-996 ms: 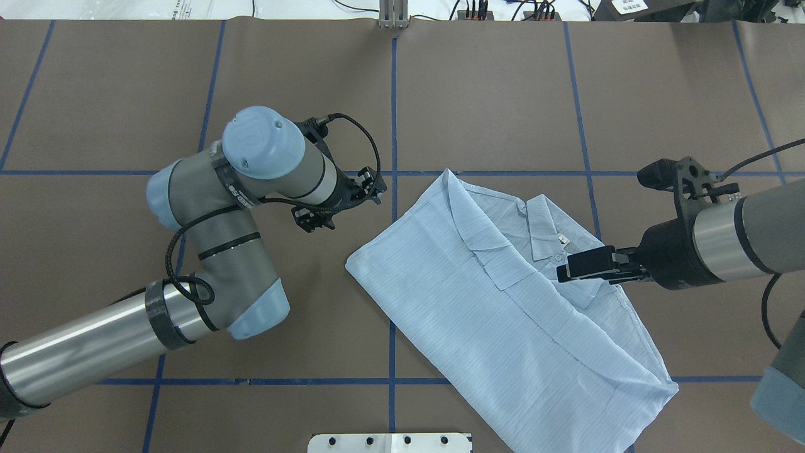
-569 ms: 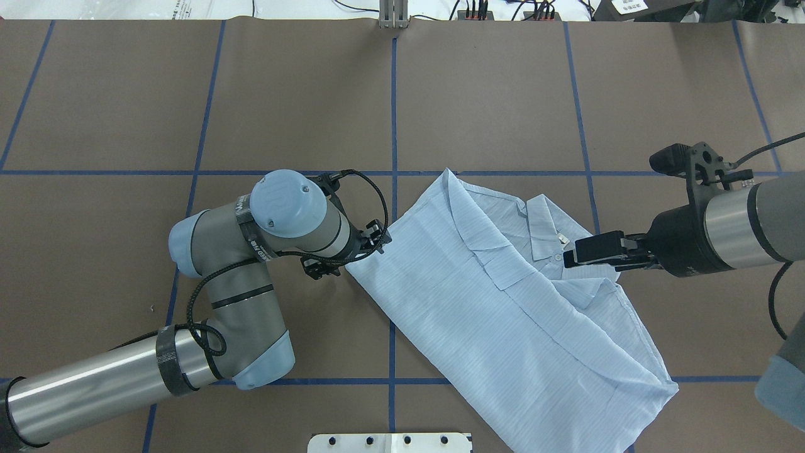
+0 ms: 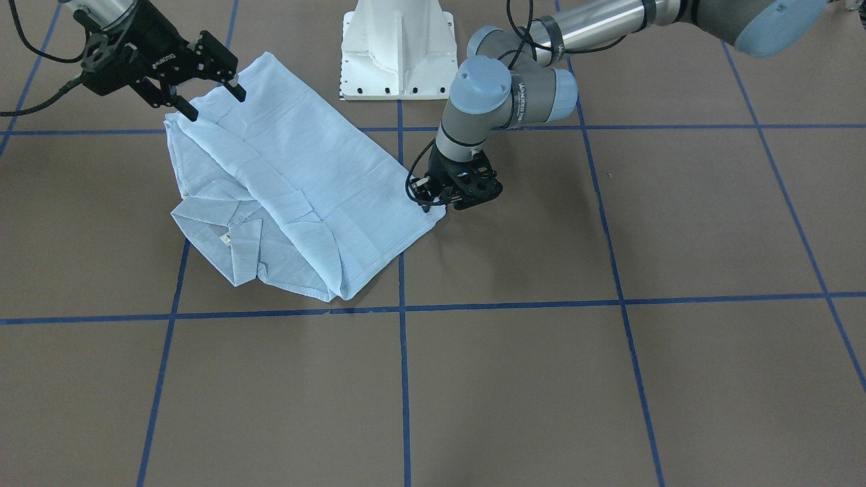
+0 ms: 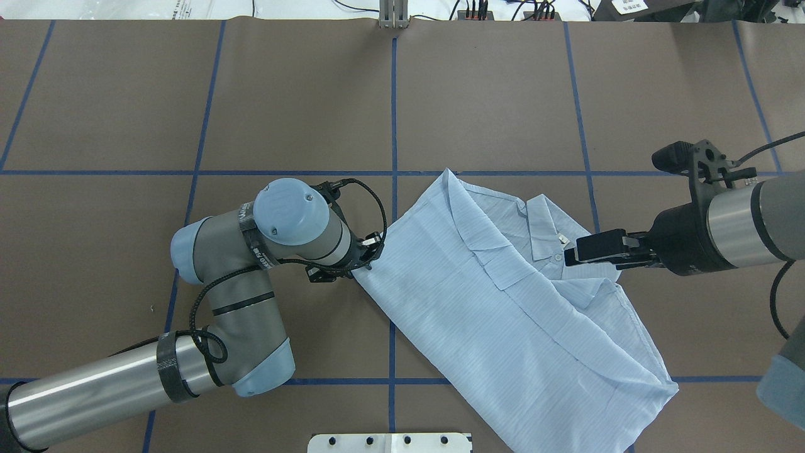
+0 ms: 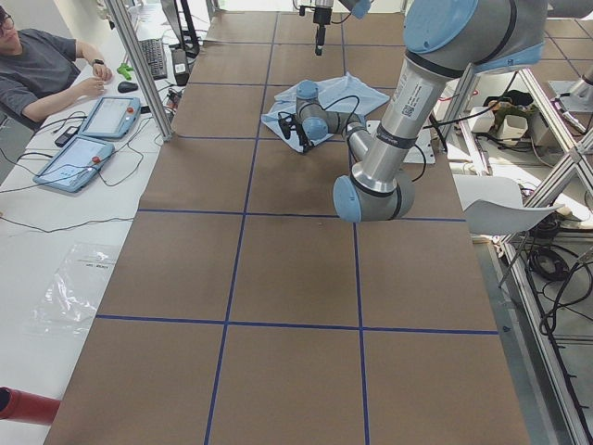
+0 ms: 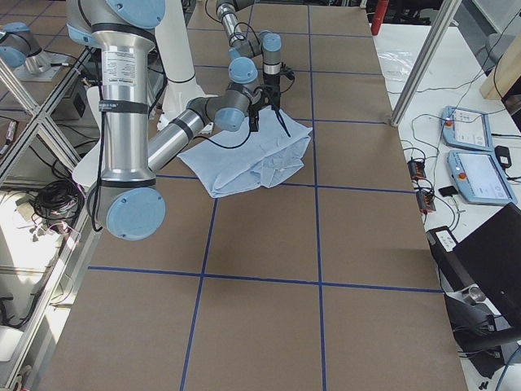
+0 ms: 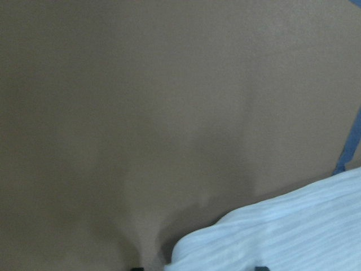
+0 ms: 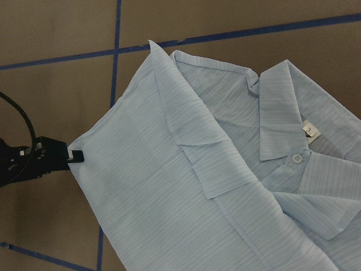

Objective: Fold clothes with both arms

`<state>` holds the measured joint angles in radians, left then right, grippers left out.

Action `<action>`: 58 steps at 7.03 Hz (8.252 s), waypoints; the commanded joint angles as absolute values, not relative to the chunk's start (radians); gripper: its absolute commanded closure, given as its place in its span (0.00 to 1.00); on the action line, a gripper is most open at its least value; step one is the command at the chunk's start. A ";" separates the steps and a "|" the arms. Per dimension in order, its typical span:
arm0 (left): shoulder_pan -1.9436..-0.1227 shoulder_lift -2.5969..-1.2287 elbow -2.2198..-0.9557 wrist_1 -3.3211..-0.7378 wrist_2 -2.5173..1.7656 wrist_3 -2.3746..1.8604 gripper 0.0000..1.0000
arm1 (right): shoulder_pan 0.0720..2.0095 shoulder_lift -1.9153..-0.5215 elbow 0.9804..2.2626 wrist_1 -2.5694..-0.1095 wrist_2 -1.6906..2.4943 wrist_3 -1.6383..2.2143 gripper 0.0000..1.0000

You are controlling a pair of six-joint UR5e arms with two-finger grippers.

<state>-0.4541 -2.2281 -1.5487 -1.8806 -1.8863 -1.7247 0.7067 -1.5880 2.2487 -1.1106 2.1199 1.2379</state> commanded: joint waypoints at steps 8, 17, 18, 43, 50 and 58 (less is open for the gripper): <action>-0.667 -2.291 -1.469 -1.805 -1.839 -1.668 1.00 | 0.716 -1.595 2.244 -1.111 2.128 1.238 0.00; -0.772 -2.516 -0.933 -2.302 -1.727 -1.582 1.00 | 0.710 -1.586 2.235 -1.112 2.118 1.239 0.00; -0.772 -2.511 -0.931 -2.327 -1.721 -1.559 0.01 | 0.707 -1.586 2.224 -1.112 2.118 1.239 0.00; -0.804 -2.118 -1.621 -2.043 -1.902 -1.442 0.00 | 0.238 -1.195 1.870 -1.500 1.410 0.963 0.00; -0.770 -2.125 -1.628 -2.043 -1.898 -1.448 0.00 | 0.391 -1.432 2.079 -1.485 1.584 0.925 0.00; -0.769 -2.121 -1.628 -2.043 -1.899 -1.448 0.00 | 0.405 -1.108 1.738 -1.489 1.539 0.821 0.00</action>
